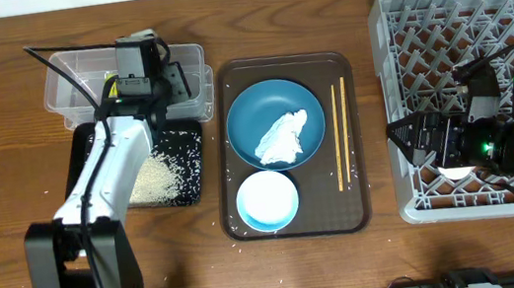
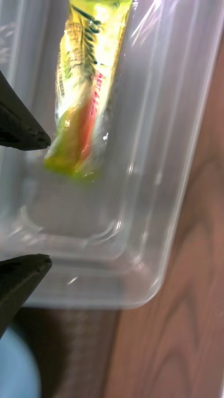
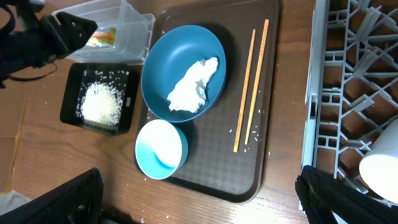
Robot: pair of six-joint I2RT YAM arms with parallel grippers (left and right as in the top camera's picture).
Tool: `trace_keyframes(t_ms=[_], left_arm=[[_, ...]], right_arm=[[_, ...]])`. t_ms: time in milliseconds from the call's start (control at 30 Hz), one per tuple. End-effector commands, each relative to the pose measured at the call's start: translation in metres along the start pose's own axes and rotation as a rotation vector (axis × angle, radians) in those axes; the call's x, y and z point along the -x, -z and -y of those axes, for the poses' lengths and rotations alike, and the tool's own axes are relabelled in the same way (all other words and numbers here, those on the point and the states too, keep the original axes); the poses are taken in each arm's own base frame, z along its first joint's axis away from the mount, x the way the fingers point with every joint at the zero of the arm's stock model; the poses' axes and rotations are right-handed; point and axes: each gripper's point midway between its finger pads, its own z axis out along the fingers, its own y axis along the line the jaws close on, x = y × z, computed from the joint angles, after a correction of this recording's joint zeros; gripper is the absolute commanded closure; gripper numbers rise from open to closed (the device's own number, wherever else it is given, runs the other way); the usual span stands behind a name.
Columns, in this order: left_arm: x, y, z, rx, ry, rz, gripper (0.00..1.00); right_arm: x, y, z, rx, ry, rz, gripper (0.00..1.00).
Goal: Sort waste into correct bins and load items into the dishwasher rack
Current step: 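Drop the yellow wrapper into the clear plastic bin, then grasp the white tissue from the blue plate with the left gripper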
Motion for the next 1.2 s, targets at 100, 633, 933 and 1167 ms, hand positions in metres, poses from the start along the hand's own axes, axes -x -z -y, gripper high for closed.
trace_keyframes(t_ms=[100,633,933,1167], left_arm=[[-0.017,0.061,0.08,-0.224,-0.114,-0.054,0.43],[-0.169,0.008,0.166,-0.249,-0.68,-0.337,0.39],[-0.21,-0.017,0.177,-0.346,-0.674,-0.444,0.45],[-0.173,0.003,0.189,-0.362,-0.655,-0.367,0.94]], right_arm=[[0.0,0.0,-0.002,0.001,0.002,-0.004,0.03],[-0.007,-0.001,0.0,-0.006,-0.012,-0.032,0.02],[-0.008,-0.001,0.0,-0.006,-0.013,-0.035,0.02],[-0.008,-0.001,0.0,-0.007,-0.007,-0.035,0.02]])
